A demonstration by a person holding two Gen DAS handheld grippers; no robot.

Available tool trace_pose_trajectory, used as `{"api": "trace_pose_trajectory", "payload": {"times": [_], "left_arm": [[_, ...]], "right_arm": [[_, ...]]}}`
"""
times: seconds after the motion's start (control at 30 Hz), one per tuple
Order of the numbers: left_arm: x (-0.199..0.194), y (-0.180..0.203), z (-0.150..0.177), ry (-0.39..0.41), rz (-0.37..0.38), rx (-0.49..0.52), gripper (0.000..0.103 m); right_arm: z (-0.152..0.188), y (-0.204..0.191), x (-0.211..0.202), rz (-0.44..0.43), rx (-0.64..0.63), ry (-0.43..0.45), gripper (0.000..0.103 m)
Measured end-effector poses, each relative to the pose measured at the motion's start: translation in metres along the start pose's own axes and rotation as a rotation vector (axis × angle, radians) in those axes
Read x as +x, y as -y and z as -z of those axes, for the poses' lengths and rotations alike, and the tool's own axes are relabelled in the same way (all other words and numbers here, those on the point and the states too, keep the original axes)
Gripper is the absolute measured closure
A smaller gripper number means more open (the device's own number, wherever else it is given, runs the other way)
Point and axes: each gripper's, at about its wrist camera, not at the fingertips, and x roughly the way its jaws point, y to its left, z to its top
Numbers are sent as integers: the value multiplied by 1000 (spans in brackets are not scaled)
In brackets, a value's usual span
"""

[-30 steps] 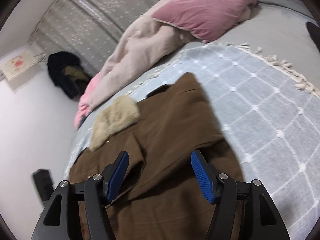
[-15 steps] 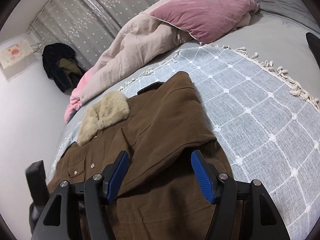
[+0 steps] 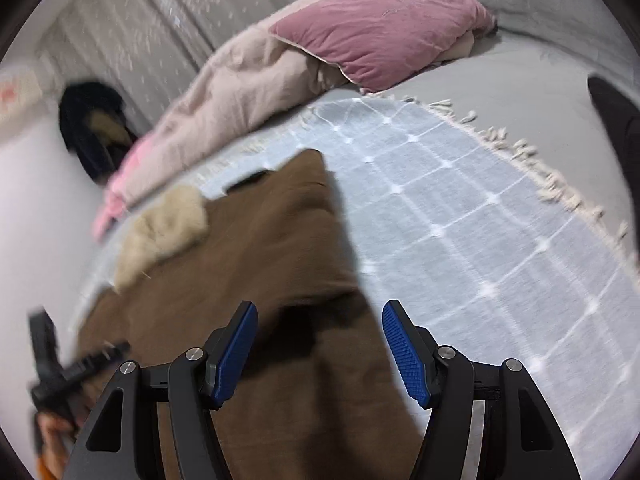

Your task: Fold large clothes

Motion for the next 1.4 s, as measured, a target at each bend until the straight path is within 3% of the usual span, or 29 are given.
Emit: {"api": "trace_pose_trajectory", "payload": {"times": [0.07,0.1,0.13,0.2,0.3,0.4,0.5,0.53,0.6,0.7,0.73,0.8,0.9,0.97,1.07,1.13,1.2,1.27,1.33,1.4], "left_arm": [[1,6,-1,38,-35,10,61],[0,8,-2,50,-39,14,78],[-2,9,-5,62,-48,13,84],[-12,12,-7,101,-44,18,89],[-40,11,-9,237,16,27,92],[-61,8,-12,343,-27,51,92],[-39,0,-21,275,-152,72,92],[-27,-2,-23,238,-205,88,91],[4,-10,-24,116,-273,117,86],[-12,-2,-17,209,-332,139,75],[-19,1,-15,238,-327,138,72],[-38,9,-9,299,-247,140,65],[-43,24,-2,312,-154,184,57],[-28,33,0,259,-124,219,54],[8,35,13,107,-132,239,54],[8,34,23,146,-136,259,53],[0,31,25,121,-131,235,53],[-15,31,24,94,-135,216,50],[-36,29,26,98,-156,192,22],[-60,24,32,138,-182,175,17]], "right_arm": [[3,0,7,69,-75,-34,37],[5,0,13,90,-107,-58,37],[6,1,19,90,-117,-70,37],[5,1,32,64,-113,-78,37],[-2,-5,45,73,-133,-45,38],[-5,-11,50,110,-187,-6,38],[-2,-7,66,211,-229,-68,38],[2,0,76,283,-229,-116,37],[3,11,75,231,-176,-111,35],[-2,10,65,209,-192,-193,35],[-3,8,59,203,-203,-204,35],[-8,3,45,174,-217,-195,35],[-18,-8,19,44,-179,-119,35],[-21,-17,11,-40,-156,-64,35],[-16,-25,24,-79,-149,-28,36],[-11,-21,48,-64,-128,-71,37],[1,-13,73,24,-104,-148,38],[6,-8,77,62,-98,-135,38],[1,-12,73,96,-73,-177,38],[-5,-16,65,96,-35,-190,37]]}}
